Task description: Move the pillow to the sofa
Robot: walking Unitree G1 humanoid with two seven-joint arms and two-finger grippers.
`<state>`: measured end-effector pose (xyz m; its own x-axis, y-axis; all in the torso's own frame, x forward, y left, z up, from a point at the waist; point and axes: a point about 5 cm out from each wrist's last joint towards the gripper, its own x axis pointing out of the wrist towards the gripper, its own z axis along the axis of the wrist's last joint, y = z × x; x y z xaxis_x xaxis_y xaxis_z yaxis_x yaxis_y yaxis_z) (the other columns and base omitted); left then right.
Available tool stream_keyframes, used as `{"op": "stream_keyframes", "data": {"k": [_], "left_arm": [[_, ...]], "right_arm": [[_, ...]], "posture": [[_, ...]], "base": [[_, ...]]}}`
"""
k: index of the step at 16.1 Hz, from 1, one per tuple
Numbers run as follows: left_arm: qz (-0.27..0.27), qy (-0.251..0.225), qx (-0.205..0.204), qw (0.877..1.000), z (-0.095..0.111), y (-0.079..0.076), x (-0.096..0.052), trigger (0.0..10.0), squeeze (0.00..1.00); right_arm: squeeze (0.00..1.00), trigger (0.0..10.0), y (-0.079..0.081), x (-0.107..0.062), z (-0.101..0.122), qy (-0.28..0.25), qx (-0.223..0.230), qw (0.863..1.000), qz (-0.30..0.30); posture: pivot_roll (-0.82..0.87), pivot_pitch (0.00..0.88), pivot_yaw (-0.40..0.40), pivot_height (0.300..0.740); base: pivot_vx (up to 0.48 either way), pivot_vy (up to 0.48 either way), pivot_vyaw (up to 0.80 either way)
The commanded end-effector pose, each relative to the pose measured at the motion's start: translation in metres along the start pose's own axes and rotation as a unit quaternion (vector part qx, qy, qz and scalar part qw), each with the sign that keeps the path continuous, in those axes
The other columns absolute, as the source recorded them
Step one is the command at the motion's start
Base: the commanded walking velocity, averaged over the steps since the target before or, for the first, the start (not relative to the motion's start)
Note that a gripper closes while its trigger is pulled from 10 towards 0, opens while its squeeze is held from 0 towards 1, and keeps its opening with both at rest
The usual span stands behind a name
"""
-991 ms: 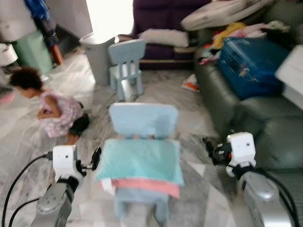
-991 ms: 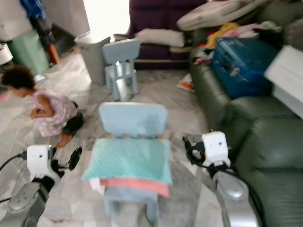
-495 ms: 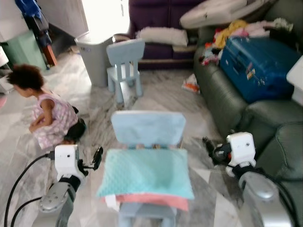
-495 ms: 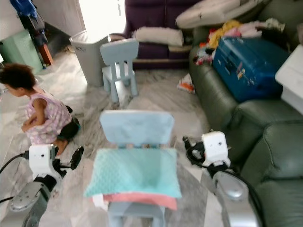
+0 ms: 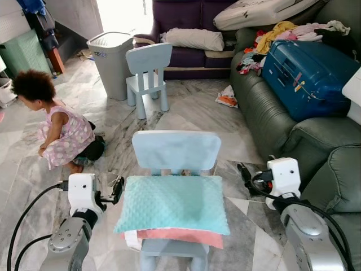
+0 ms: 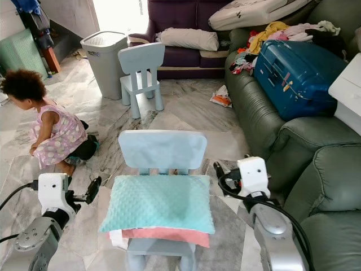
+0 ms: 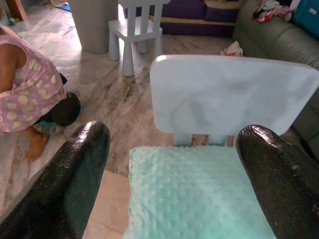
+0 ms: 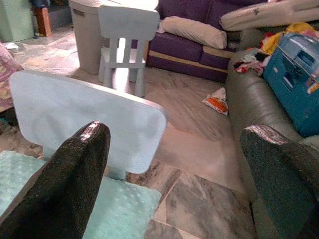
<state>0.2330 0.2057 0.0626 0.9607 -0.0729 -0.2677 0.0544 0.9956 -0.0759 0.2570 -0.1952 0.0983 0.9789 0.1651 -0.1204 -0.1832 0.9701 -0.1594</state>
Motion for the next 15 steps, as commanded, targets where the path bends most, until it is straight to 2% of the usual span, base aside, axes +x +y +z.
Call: {"op": "stream_keyframes", "data": {"k": [1,5,7,10,15], "left_arm": [[-0.006,0.007,0.003,1.0,-0.002,-0.002,-0.001,10.0,0.0],[-0.004,0.022,0.01,1.0,-0.012,0.002,-0.012,10.0,0.0],[0.005,0.043,0.017,0.999,-0.023,0.01,-0.025,10.0,0.0],[0.008,0.062,0.022,0.998,-0.033,0.013,-0.035,10.0,0.0],[-0.001,0.067,0.027,0.997,-0.039,0.014,-0.035,10.0,0.0]], "right_arm": [[0.0,10.0,-0.001,-0.001,0.006,-0.011,0.001,1.0,-0.004],[0.0,10.0,0.001,-0.009,0.0,0.004,0.024,1.0,0.008],[0.0,10.0,0.0,-0.023,-0.015,0.038,0.041,0.998,0.009],[0.0,10.0,0.0,-0.036,-0.026,0.063,0.049,0.997,0.004],[0.0,10.0,-0.002,-0.042,-0.03,0.067,0.042,0.997,0.008]], "posture": [[-0.1,0.0,0.011,0.74],[-0.09,0.0,0.01,0.74],[-0.09,0.0,0.009,0.74],[-0.09,0.0,0.008,0.74],[-0.1,0.0,0.011,0.74]], "base": [[0.0,0.0,0.0],[0.0,0.0,0.0],[0.0,0.0,0.0],[0.0,0.0,0.0],[0.0,0.0,0.0]]}}
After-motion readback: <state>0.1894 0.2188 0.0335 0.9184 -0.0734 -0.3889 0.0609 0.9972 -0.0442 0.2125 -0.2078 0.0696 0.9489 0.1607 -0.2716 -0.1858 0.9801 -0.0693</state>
